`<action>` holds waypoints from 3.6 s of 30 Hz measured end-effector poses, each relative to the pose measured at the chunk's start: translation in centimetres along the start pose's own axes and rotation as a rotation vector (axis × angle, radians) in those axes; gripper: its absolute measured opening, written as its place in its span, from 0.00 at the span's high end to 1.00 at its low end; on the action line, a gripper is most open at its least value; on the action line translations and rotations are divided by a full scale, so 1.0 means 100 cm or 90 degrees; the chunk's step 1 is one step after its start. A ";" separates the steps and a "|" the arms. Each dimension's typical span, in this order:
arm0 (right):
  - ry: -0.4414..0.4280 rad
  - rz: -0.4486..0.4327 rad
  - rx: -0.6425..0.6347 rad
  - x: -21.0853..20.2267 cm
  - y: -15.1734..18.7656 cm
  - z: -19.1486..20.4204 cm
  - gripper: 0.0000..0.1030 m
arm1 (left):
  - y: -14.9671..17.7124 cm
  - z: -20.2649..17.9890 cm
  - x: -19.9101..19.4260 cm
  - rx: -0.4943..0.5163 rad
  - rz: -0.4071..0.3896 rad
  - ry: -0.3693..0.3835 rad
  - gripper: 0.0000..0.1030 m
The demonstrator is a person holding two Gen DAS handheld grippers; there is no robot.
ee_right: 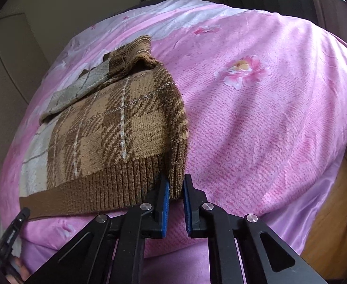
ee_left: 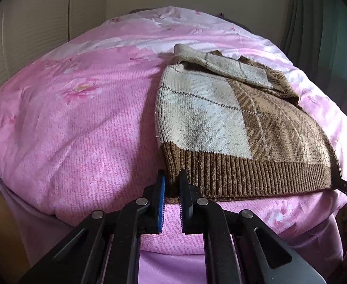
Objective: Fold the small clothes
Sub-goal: 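Grasp the ribbed hem with both grippers and lift it, then fold the hem toward the collar with both grippers and release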
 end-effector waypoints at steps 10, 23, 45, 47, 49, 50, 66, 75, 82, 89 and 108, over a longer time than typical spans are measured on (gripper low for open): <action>-0.041 -0.060 0.035 -0.044 -0.023 -0.003 0.90 | -0.029 -0.008 -0.031 0.001 -0.036 0.016 0.89; -0.110 -0.189 0.066 -0.094 -0.131 0.025 0.90 | -0.161 -0.025 -0.051 -0.014 -0.170 0.048 0.89; -0.075 -0.188 0.101 0.088 -0.333 0.113 0.90 | -0.342 0.022 0.175 -0.067 -0.175 -0.012 0.89; -0.067 -0.180 0.096 0.110 -0.339 0.120 0.90 | -0.343 0.029 0.194 -0.068 -0.162 -0.019 0.89; -0.060 -0.171 0.088 0.125 -0.340 0.123 0.90 | -0.344 0.036 0.212 -0.069 -0.151 -0.029 0.89; -0.055 -0.167 0.085 0.133 -0.341 0.126 0.90 | -0.344 0.039 0.219 -0.070 -0.147 -0.032 0.89; 0.044 -0.141 0.040 0.177 -0.341 0.125 0.45 | -0.335 0.055 0.257 -0.075 -0.065 -0.072 0.64; 0.018 -0.199 -0.022 0.106 -0.334 0.138 0.45 | -0.319 0.022 0.198 -0.012 -0.072 -0.045 0.55; 0.003 -0.166 -0.103 0.106 -0.285 0.158 0.45 | -0.276 0.013 0.204 -0.004 -0.016 -0.025 0.55; 0.049 -0.089 -0.158 0.150 -0.252 0.150 0.45 | -0.252 0.046 0.225 -0.042 0.006 -0.058 0.40; 0.040 -0.113 -0.118 0.080 -0.234 0.087 0.36 | -0.222 -0.020 0.146 0.029 -0.003 -0.033 0.43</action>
Point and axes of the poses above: each gripper's, at about its wrist camera, not at the fingertips, and x roughly the way its jaws point, z to its left, y to its underside, the point moved 10 cm from there along x, roughly the way its jaws point, and after that the axes turned 15 degrees about y, right-handed, at the moved point
